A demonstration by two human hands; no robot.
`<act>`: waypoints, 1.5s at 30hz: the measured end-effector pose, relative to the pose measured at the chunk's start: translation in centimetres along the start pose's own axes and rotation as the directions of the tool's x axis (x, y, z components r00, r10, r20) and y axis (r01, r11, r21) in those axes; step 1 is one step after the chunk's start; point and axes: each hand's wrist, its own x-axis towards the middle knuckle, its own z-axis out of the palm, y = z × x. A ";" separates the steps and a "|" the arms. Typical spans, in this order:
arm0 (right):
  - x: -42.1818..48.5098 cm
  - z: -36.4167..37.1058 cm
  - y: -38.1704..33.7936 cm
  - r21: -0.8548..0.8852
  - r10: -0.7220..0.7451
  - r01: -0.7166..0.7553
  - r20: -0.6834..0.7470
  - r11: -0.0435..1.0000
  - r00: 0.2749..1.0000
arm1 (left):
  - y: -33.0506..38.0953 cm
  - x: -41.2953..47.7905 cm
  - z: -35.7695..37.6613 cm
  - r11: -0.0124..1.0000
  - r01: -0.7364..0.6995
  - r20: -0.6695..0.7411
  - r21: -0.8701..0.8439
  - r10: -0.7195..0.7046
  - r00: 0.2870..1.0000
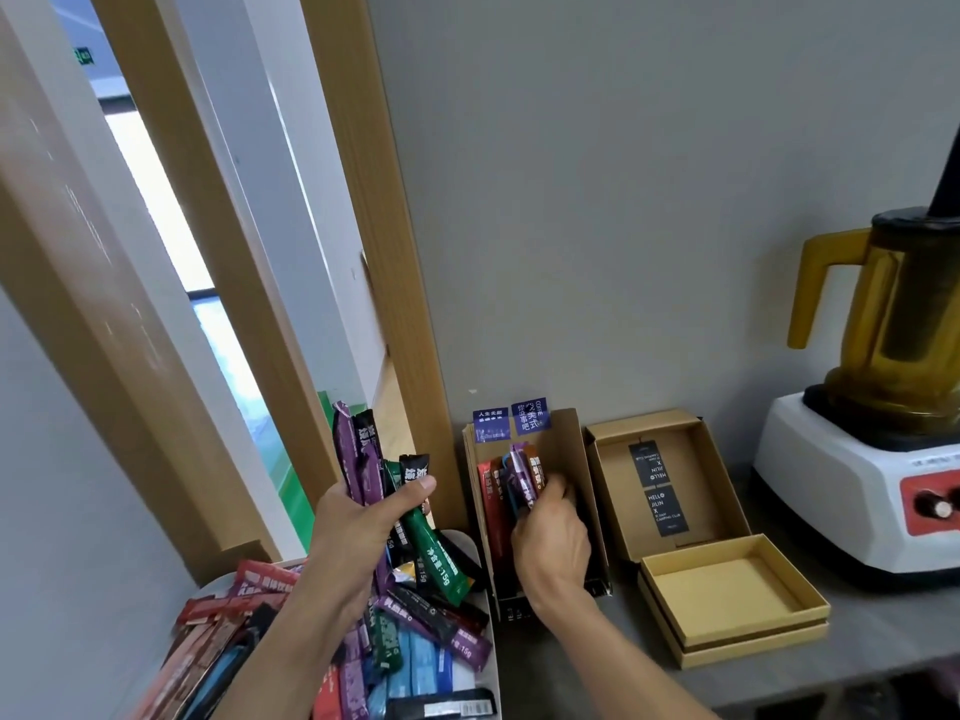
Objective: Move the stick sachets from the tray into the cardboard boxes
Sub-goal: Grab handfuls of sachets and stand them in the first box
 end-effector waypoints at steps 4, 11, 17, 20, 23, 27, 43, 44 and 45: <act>0.4 -0.3 -0.1 0.033 -0.017 0.017 -0.010 0.999 1.000 | 0.1 -0.3 0.0 1.000 0.004 -0.005 0.003 -0.004 1.000; 1.4 -0.6 -0.3 -0.078 -0.086 0.087 0.023 0.993 0.996 | 0.1 -0.8 0.1 1.000 0.019 -0.002 0.012 -0.019 1.000; 1.7 -1.5 -0.4 -0.012 -0.071 0.071 0.033 0.997 0.997 | 0.0 -0.6 0.2 1.000 0.026 -0.038 -0.014 -0.027 0.999; 0.8 -1.8 -0.4 0.186 -0.125 0.126 -0.017 0.974 0.992 | -0.1 -0.4 0.6 0.999 0.029 -0.039 -0.024 -0.030 0.999; -0.5 -3.0 -1.0 0.529 -0.170 0.106 0.074 0.842 0.983 | 0.1 -0.2 1.3 0.999 0.025 -0.021 -0.023 -0.025 0.999; -0.8 -5.5 -1.1 0.775 -0.255 -0.064 0.283 0.629 0.925 | 0.9 -0.2 2.5 1.000 0.001 0.014 0.020 -0.001 1.000; -0.1 -7.6 1.1 0.798 -0.384 -0.051 0.344 0.600 0.857 | 2.1 -0.7 5.3 0.987 -0.070 0.142 0.143 0.049 0.989; -0.1 -7.7 1.1 0.800 -0.391 -0.055 0.351 0.598 0.851 | 2.1 -0.7 5.3 0.983 -0.086 0.138 0.163 0.064 0.988; -0.2 -7.6 1.3 0.802 -0.400 -0.065 0.365 0.594 0.841 | 2.2 -0.6 5.2 0.979 -0.097 0.126 0.177 0.075 0.989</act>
